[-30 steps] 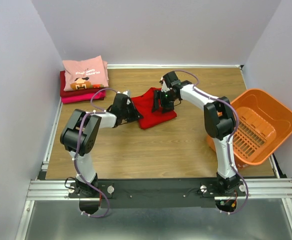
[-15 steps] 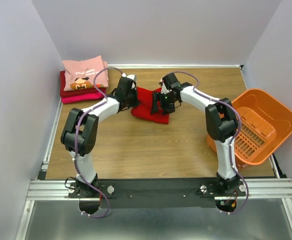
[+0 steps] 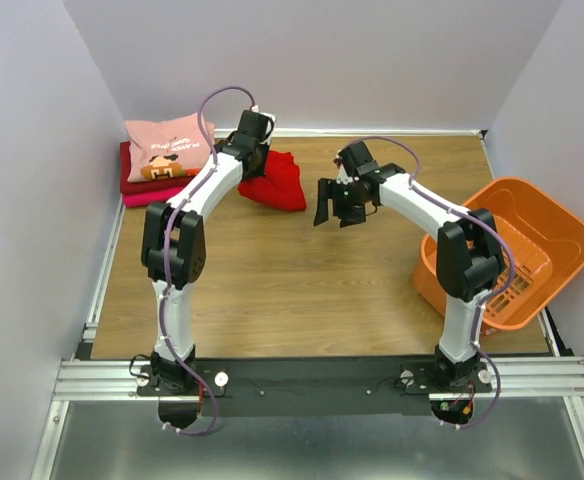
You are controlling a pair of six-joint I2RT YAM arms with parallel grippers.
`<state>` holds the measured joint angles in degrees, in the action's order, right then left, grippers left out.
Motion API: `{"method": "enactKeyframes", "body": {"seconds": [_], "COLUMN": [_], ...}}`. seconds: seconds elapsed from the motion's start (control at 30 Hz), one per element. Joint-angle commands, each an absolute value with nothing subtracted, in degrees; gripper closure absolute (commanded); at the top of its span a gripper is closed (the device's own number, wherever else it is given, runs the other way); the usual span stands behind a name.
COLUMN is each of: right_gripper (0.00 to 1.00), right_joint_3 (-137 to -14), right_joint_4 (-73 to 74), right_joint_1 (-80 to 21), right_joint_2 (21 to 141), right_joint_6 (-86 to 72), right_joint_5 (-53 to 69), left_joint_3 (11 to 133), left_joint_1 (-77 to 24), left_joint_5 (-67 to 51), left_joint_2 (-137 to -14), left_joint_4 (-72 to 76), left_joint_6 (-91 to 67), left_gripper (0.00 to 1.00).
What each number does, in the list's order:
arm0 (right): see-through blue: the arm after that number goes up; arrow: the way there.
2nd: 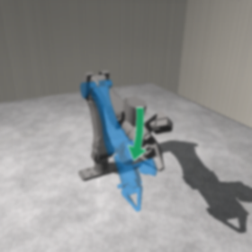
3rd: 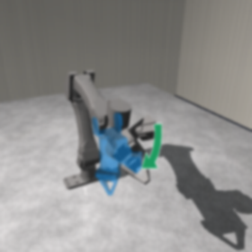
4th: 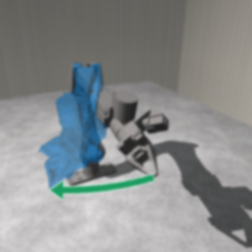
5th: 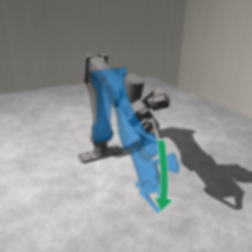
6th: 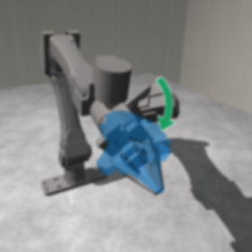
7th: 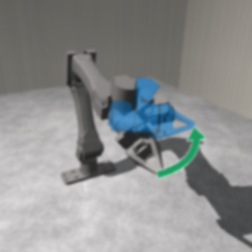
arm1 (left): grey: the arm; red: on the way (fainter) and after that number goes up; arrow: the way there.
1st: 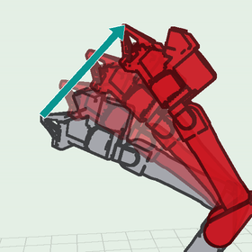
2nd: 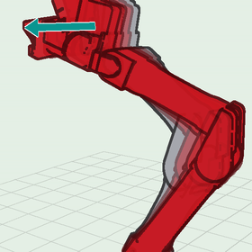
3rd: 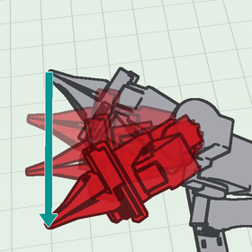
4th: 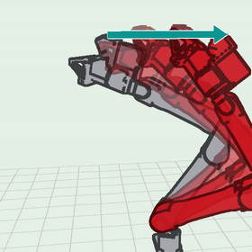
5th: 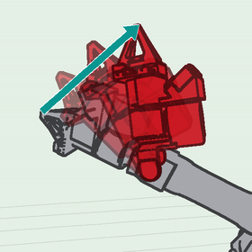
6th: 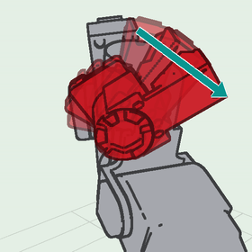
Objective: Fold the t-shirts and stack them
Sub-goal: Neatly place the folded tshirt to the corner
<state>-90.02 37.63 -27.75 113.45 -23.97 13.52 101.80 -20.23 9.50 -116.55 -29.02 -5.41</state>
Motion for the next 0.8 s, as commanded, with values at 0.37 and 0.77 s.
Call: {"method": "enactKeyframes", "body": {"seconds": [0.37, 0.77], "right_gripper": [0.16, 0.16], "right_joint_3": [-82.88, -82.27], "right_joint_4": [38.85, 38.85], "right_joint_1": [-27.69, -27.69], "right_joint_2": [107.23, 107.93], "right_joint_6": [-24.26, -25.31], "right_joint_5": [11.60, 13.80], "left_joint_3": [122.52, 129.37], "left_joint_1": [-14.42, -7.12], "left_joint_5": [14.86, 6.15], "left_joint_2": [-124.63, -124.45], "left_joint_4": [-41.57, -39.03], "left_joint_6": [8.96, 12.13], "left_gripper": [1.00, 1.00]}}
